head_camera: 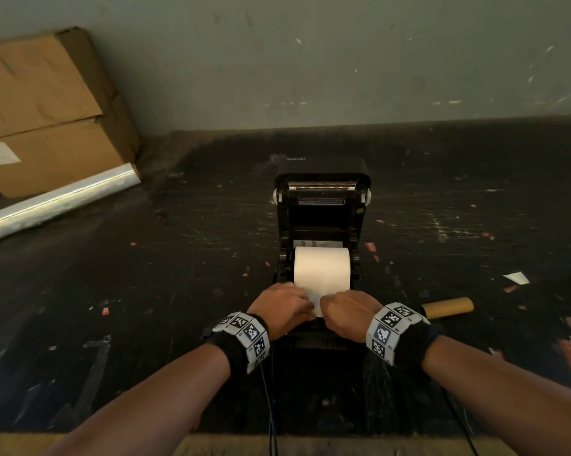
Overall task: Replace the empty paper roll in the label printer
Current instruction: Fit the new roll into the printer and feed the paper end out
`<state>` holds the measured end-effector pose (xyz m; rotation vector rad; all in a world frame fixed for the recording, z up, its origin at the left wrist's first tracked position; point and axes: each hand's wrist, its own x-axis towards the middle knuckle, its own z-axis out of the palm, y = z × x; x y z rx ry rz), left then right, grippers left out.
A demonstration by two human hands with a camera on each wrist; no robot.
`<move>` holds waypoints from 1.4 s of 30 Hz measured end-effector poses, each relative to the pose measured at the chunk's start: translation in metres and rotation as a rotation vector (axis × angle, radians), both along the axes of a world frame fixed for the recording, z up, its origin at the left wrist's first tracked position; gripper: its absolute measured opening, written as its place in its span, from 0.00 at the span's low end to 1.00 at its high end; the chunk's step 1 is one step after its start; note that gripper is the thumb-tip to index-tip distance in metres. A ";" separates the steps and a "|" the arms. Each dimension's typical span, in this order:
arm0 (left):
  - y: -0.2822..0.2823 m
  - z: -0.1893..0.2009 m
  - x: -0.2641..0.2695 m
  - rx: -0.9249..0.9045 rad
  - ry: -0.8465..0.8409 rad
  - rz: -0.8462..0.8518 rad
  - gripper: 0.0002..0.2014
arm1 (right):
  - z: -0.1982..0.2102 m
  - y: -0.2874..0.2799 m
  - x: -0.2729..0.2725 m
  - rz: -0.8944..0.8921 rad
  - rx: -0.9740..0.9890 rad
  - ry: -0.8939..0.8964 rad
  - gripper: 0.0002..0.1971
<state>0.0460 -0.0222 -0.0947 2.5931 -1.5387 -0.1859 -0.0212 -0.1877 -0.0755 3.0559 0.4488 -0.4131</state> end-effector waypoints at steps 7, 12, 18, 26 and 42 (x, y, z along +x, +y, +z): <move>-0.011 0.001 -0.005 -0.060 -0.123 -0.143 0.12 | -0.001 -0.001 0.002 -0.034 0.081 0.032 0.15; -0.017 -0.005 -0.010 -0.080 -0.158 -0.160 0.05 | 0.000 -0.003 -0.001 -0.045 0.145 0.002 0.14; -0.015 -0.004 -0.011 -0.067 -0.164 -0.199 0.04 | 0.000 -0.009 -0.014 -0.125 0.204 -0.079 0.15; -0.015 -0.007 -0.011 -0.056 -0.203 -0.186 0.15 | -0.008 0.000 -0.022 -0.015 -0.073 -0.209 0.10; -0.012 0.007 -0.017 0.275 -0.318 -0.034 0.13 | -0.002 -0.003 -0.019 0.014 -0.118 -0.113 0.09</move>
